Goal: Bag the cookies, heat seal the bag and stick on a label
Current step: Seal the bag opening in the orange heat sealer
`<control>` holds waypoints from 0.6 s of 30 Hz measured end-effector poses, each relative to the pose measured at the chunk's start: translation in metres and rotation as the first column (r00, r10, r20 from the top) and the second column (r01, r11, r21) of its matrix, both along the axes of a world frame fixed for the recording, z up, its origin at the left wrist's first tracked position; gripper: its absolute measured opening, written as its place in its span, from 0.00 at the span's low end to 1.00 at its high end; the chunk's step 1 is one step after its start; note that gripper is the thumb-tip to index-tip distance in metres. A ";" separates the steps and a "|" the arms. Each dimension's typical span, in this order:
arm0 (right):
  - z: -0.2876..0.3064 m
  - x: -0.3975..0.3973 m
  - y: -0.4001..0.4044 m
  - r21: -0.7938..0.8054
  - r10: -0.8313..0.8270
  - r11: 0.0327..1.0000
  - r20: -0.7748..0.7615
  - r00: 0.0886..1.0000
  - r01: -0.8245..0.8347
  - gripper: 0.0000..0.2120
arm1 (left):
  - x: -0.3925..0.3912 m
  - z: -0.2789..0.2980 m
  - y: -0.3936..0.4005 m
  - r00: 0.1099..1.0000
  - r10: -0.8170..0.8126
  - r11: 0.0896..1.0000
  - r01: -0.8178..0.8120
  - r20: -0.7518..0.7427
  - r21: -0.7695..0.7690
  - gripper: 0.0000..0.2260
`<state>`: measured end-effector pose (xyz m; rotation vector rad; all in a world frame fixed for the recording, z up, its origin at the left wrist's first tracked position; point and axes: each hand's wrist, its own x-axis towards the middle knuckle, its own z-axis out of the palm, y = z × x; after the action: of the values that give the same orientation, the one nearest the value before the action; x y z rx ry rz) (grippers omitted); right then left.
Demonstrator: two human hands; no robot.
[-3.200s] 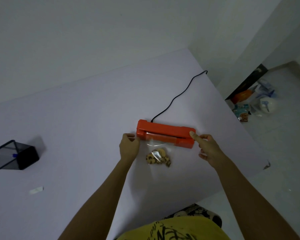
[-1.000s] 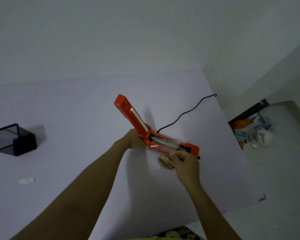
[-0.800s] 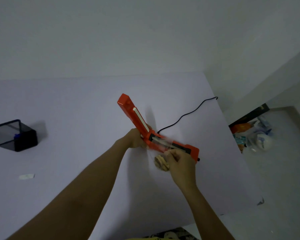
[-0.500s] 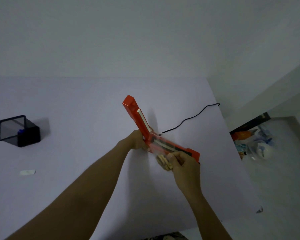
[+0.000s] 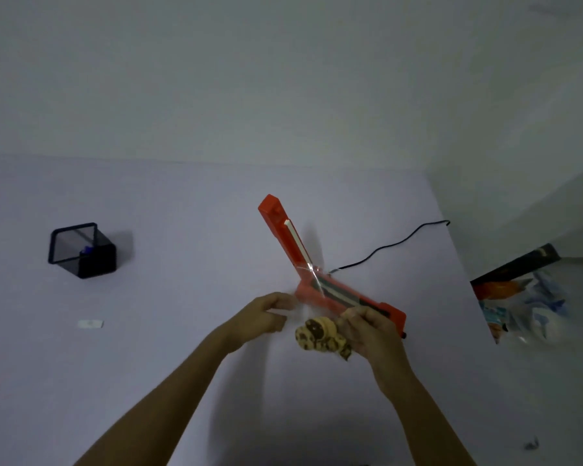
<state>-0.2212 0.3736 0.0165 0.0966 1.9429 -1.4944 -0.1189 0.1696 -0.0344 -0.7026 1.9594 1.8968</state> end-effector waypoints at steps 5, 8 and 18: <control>-0.010 0.010 -0.031 -0.070 0.099 0.993 0.126 0.987 -0.091 0.07 | 0.031 0.018 -0.010 0.980 0.201 0.967 -0.197 -0.006 0.164 0.10; -0.023 0.023 -0.057 -0.067 0.183 0.983 0.175 0.967 -0.174 0.05 | 0.055 0.009 -0.020 0.932 0.361 0.926 -0.363 0.039 0.102 0.05; -0.084 0.071 -0.135 0.242 0.357 0.904 0.024 0.934 -0.352 0.09 | 0.111 -0.033 -0.053 0.768 0.630 0.773 -0.603 0.117 -0.200 0.09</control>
<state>-0.1505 0.2389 -0.0671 -0.1603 2.0229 -1.0212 -0.0081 0.1162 -0.0672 -1.6838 1.9092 1.9225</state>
